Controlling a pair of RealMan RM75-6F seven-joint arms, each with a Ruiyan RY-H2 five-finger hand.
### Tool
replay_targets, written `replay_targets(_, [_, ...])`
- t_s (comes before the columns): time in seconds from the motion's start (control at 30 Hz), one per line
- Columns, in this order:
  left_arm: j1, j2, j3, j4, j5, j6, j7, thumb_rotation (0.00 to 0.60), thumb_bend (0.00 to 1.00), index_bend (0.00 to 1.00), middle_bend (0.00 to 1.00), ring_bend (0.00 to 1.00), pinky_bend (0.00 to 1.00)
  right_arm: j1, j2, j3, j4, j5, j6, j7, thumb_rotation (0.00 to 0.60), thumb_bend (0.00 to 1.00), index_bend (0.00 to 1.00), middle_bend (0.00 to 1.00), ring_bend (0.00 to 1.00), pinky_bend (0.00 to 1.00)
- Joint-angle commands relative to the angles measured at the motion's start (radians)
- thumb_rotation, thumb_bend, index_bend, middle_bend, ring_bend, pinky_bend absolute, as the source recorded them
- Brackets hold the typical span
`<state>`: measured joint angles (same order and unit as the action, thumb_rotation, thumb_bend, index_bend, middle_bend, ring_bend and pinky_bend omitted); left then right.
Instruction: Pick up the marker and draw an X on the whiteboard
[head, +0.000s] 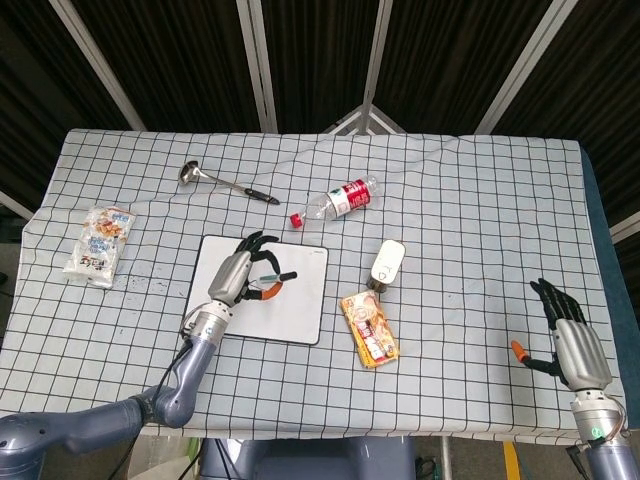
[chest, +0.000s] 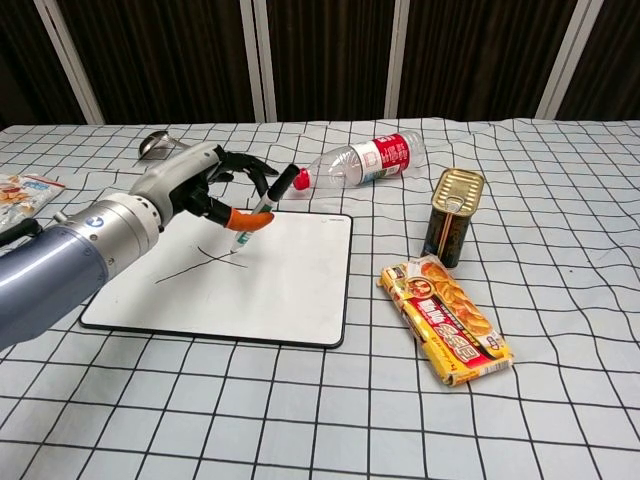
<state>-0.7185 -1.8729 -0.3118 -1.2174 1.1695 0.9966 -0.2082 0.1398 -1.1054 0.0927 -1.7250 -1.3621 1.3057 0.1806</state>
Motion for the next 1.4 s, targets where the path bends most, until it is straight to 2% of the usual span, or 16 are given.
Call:
replay_targets(0.03, [-0.002,-0.004,0.000,-0.001,0.003,0.000,-0.001,0.600,0.50,0.69,0.15,0.00,0.01,0.000,0.000,0.000,0.000,-0.001,0.001,0.000,0.600,0.31,0.00,0.00,0.00,0.00])
replay_targets(0.67, [0.000,-0.022,0.013,0.019,0.008,-0.008,-0.005,0.600,0.50,0.69,0.15,0.00,0.01,-0.001,0.000,0.000,0.000,-0.001,0.003,0.001,0.600,0.31,0.00,0.00,0.00,0.00])
replay_targets(0.93, [0.003,-0.014,-0.015,-0.025,0.037,0.036,-0.044,0.600,0.50,0.69,0.15,0.00,0.01,-0.001,0.001,0.000,0.000,-0.001,0.002,0.003,0.600,0.31,0.00,0.00,0.00,0.00])
replay_targets(1.17, [-0.010,0.042,-0.038,-0.077,0.080,0.067,-0.017,0.600,0.50,0.69,0.15,0.00,0.01,-0.001,0.002,0.000,0.000,-0.002,0.003,0.003,0.600,0.31,0.00,0.00,0.00,0.00])
replay_targets(1.4, [-0.008,0.142,0.002,-0.060,0.107,0.054,0.123,0.600,0.50,0.69,0.15,0.00,0.01,-0.001,0.002,-0.002,-0.001,-0.001,0.002,-0.002,0.600,0.31,0.00,0.00,0.00,0.00])
